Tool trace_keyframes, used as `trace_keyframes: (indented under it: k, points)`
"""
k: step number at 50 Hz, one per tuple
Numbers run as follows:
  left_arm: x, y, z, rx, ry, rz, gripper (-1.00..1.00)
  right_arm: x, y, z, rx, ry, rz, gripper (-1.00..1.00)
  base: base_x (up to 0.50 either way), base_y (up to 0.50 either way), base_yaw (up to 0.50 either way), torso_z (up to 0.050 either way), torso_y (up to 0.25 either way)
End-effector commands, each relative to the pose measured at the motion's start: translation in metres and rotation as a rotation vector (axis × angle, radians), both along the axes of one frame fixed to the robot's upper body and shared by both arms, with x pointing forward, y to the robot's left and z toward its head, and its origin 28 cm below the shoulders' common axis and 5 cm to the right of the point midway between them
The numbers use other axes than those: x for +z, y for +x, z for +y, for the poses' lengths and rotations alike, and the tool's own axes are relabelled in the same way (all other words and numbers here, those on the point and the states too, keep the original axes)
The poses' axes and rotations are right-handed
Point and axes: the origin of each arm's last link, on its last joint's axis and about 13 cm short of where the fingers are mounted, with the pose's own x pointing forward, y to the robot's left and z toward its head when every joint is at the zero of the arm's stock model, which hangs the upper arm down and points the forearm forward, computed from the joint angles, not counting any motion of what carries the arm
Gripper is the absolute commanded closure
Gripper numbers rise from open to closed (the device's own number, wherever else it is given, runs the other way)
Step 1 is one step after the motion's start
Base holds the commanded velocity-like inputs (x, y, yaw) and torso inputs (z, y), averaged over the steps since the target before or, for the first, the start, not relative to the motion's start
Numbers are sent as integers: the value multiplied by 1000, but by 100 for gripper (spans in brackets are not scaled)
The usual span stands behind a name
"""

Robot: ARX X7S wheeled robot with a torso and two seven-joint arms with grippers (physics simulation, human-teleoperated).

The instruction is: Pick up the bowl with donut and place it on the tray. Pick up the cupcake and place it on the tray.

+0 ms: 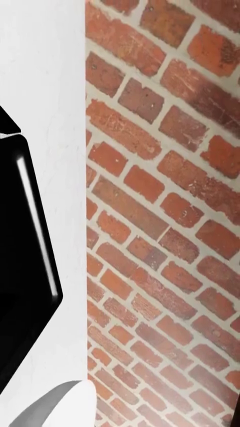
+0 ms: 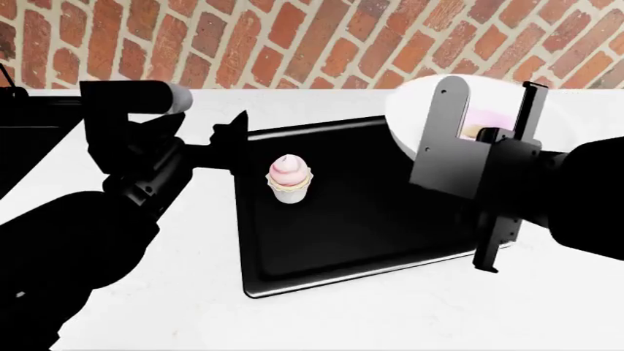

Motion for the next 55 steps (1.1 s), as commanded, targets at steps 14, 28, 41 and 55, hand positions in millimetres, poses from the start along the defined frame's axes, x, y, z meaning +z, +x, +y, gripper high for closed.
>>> trace_keyframes:
  k: [14,28,41,55]
  points:
    - [-5,2,4,15,-12,13,-100,11,23,17,94,-33,-38,100,0,0,0,1,1]
    - [-7,3,4,16,-14,17,-100,6,23,22,136,-26,-10,100,0,0,0,0,1]
    - [-8,3,4,16,-15,19,-100,0,25,28,178,-13,13,100,0,0,0,1,1]
    - [-9,4,3,15,-13,21,-100,-4,26,32,212,6,20,100,0,0,0,0,1]
